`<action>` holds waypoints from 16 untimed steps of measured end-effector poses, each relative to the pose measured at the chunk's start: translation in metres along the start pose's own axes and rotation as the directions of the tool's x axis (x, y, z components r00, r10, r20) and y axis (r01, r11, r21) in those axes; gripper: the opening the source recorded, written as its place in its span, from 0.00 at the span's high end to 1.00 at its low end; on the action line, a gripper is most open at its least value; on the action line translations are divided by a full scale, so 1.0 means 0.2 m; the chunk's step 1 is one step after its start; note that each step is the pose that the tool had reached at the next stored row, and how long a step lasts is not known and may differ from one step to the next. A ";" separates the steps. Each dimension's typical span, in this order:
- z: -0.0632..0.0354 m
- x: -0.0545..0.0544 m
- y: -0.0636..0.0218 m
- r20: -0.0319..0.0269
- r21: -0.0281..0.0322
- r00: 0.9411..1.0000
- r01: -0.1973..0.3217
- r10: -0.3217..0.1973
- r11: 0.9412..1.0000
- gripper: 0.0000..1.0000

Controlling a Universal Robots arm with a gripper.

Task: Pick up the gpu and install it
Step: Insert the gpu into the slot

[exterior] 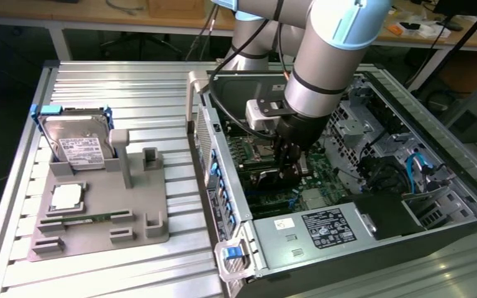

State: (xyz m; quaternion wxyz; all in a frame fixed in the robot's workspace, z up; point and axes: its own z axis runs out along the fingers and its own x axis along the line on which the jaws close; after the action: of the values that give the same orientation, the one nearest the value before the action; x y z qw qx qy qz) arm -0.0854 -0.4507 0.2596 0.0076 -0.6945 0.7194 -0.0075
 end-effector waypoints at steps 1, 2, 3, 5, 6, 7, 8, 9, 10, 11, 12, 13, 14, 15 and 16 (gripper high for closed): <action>0.000 0.00 0.000 0.000 0.000 1.000 0.000 0.000 1.000 0.73; 0.000 0.00 0.000 0.000 0.000 1.000 0.000 0.000 1.000 0.73; 0.000 0.00 0.000 0.000 0.000 1.000 0.000 0.000 1.000 0.73; 0.018 0.00 0.004 -0.001 0.000 1.000 0.000 0.000 1.000 0.73; 0.052 0.00 0.015 -0.001 0.000 1.000 0.000 0.000 1.000 0.73; 0.052 0.00 0.015 0.000 0.000 1.000 0.000 0.000 1.000 0.73; 0.053 0.00 0.015 0.000 0.000 1.000 0.000 0.000 1.000 0.73; 0.057 0.00 0.016 0.002 0.001 1.000 -0.001 0.001 1.000 0.67; 0.053 0.00 0.016 0.000 0.000 1.000 0.000 0.000 1.000 0.54; 0.053 0.00 0.016 0.000 0.000 1.000 0.000 0.000 1.000 0.48; 0.052 0.00 0.015 0.000 0.000 1.000 0.000 0.000 1.000 0.42; 0.050 0.00 0.015 0.000 0.000 1.000 0.000 0.000 1.000 0.42; -0.009 0.00 0.014 0.000 0.000 1.000 0.000 0.000 1.000 0.42; -0.088 0.00 0.012 0.000 -0.001 1.000 0.000 0.000 1.000 0.42; -0.117 0.00 0.012 0.000 -0.001 1.000 0.000 0.000 1.000 0.42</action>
State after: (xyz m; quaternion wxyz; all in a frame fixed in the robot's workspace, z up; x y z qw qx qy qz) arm -0.0882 -0.4506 0.2830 0.0073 -0.6945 0.7195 -0.0072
